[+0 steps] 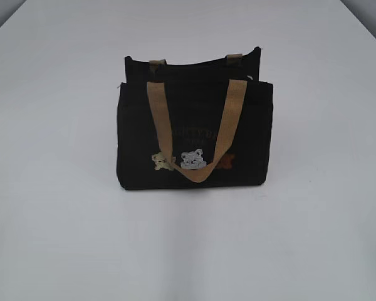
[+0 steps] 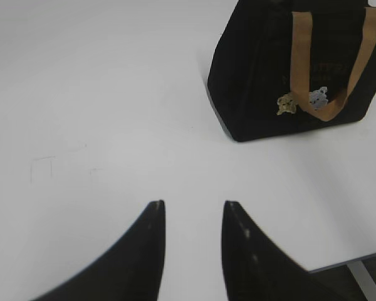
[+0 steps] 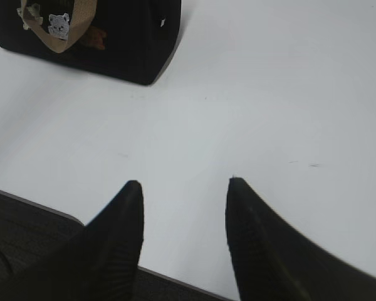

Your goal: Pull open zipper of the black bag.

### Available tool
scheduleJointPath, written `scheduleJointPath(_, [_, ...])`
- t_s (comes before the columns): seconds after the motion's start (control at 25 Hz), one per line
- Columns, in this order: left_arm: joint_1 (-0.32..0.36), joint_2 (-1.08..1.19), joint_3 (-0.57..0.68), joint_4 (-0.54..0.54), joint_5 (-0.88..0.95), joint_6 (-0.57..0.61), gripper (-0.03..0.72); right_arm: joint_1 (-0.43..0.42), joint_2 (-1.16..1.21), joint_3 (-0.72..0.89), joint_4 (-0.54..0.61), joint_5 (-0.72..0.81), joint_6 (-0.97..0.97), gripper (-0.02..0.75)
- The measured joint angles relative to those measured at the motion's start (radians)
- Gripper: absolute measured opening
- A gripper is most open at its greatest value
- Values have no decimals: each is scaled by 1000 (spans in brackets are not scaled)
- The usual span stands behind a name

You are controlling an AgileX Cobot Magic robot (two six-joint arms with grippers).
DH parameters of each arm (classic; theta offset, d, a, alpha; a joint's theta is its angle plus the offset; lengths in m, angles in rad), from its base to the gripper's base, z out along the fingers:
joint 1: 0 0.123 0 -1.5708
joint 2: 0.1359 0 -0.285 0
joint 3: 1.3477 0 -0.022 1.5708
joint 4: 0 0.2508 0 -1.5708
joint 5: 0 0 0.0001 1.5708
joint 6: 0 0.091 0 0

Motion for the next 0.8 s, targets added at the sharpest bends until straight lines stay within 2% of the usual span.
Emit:
scheduleJointPath(0.2, [13, 0, 0, 0, 0, 1, 235, -15, 0, 0, 2, 0, 1, 337])
scheduleJointPath(0.36, [138, 0, 0, 0, 0, 2, 235, -156, 0, 0, 3, 0, 1, 335])
scheduleJointPath(0.44, [174, 0, 0, 0, 0, 2, 235, -196, 0, 0, 3, 0, 1, 333])
scheduleJointPath(0.8, [176, 0, 0, 0, 0, 2, 235, -203, 0, 0, 3, 0, 2, 329])
